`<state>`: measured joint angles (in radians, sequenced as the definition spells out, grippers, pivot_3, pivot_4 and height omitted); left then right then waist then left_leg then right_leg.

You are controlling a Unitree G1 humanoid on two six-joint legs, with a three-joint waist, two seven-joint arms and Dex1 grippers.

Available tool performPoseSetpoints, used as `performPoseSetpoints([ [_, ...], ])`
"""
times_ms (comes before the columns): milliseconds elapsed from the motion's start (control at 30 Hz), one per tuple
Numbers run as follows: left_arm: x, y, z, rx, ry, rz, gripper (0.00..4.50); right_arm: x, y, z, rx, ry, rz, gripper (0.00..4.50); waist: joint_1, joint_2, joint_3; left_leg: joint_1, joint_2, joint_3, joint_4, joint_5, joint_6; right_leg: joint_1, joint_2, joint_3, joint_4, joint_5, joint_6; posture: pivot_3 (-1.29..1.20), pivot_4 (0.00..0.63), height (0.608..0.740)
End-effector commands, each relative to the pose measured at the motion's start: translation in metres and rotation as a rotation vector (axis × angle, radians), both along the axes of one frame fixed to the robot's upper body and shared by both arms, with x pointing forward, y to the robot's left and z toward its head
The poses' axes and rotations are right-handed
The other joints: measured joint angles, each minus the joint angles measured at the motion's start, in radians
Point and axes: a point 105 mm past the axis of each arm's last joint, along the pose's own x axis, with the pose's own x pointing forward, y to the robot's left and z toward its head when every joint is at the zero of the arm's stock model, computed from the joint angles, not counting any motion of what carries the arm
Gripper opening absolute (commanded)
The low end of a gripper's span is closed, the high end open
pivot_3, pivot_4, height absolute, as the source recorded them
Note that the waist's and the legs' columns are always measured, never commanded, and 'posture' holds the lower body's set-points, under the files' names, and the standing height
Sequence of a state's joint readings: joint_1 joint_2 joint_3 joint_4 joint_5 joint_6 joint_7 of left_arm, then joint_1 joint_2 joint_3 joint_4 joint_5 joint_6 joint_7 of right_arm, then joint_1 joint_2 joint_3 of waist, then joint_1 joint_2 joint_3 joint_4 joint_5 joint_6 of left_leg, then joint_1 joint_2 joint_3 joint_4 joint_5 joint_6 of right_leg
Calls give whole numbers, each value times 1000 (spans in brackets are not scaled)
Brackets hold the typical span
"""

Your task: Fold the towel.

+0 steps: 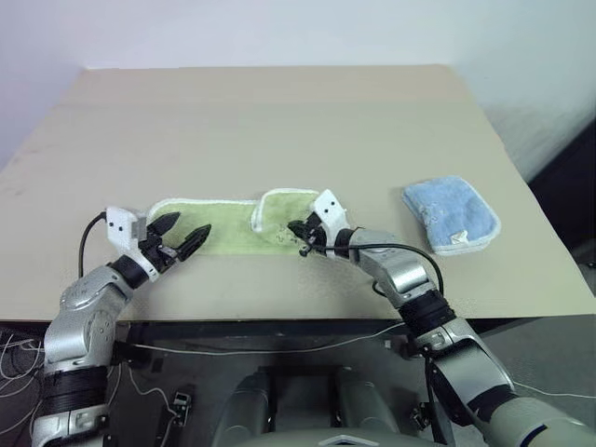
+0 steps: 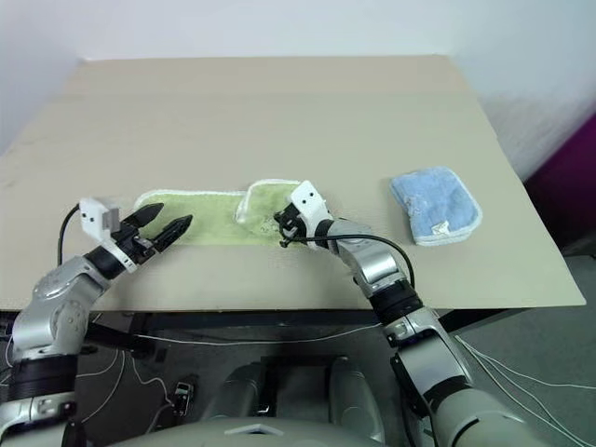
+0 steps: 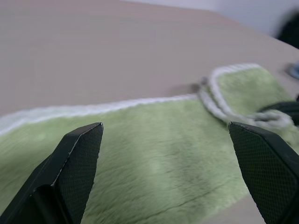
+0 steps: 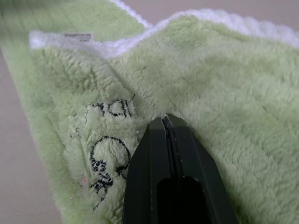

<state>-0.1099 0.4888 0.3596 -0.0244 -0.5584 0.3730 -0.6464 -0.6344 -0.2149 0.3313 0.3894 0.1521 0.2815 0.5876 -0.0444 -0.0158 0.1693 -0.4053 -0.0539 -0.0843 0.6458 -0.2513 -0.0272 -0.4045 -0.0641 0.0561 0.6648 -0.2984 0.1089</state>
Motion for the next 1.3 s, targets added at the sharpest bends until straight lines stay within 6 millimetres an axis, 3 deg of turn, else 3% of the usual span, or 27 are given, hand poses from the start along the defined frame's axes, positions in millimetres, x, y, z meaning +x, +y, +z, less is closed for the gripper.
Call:
performPoseSetpoints([
  [33, -8, 22, 11, -81, -11, 150, 4500, -4, -2, 0, 3, -12, 22, 29, 0, 0, 0, 0, 0, 0, 0, 0, 0, 0, 0, 0, 0, 0, 0, 0, 150, 740],
  [200, -28, 37, 5, -284, 65, 305, 4500, -14, -5, 56, 98, -189, 107, 29, 3, 0, 0, -3, -1, 0, 0, 0, 0, -3, -1, 0, 0, 0, 0, 0, 150, 740],
  [400, -47, 29, -8, -521, 172, 352, 4500, -16, -12, 93, 99, -330, 137, 29, 6, 0, 0, -3, -1, 0, 1, 0, 0, -2, -1, 0, -1, 0, 0, 0, 150, 740],
  [533, -44, 25, -15, -710, 233, 390, 4500, -16, -12, 100, 84, -370, 153, 29, 10, 0, 0, -3, -1, -1, 1, 0, 0, -1, -1, 0, -1, 0, 0, 0, 150, 740],
  [767, -18, 24, -25, -903, 318, 453, 4500, -23, -11, 98, 82, -381, 167, 29, 34, 0, 0, -3, -2, 0, 2, 0, 0, -1, -1, -1, -1, 0, 0, 0, 150, 740],
  [1067, 14, 3, -26, -919, 404, 365, 4500, -33, -15, 99, 90, -387, 148, 29, 45, 0, 0, -2, -3, -1, 2, 1, -1, 1, -1, -2, -1, 0, 0, 0, 150, 740],
  [1167, 18, 2, -26, -925, 409, 358, 3905, -37, -17, 97, 86, -379, 147, 0, 56, 1, 0, -2, -3, -1, 2, 1, -1, 1, -1, -2, -1, 0, 0, 0, 150, 740],
  [1300, 19, 4, -25, -934, 400, 359, 2565, -41, -21, 90, 71, -352, 143, 0, 56, 0, 0, -2, -3, -1, 2, 1, -1, 1, -1, -2, -2, 0, 0, 0, 150, 740],
])
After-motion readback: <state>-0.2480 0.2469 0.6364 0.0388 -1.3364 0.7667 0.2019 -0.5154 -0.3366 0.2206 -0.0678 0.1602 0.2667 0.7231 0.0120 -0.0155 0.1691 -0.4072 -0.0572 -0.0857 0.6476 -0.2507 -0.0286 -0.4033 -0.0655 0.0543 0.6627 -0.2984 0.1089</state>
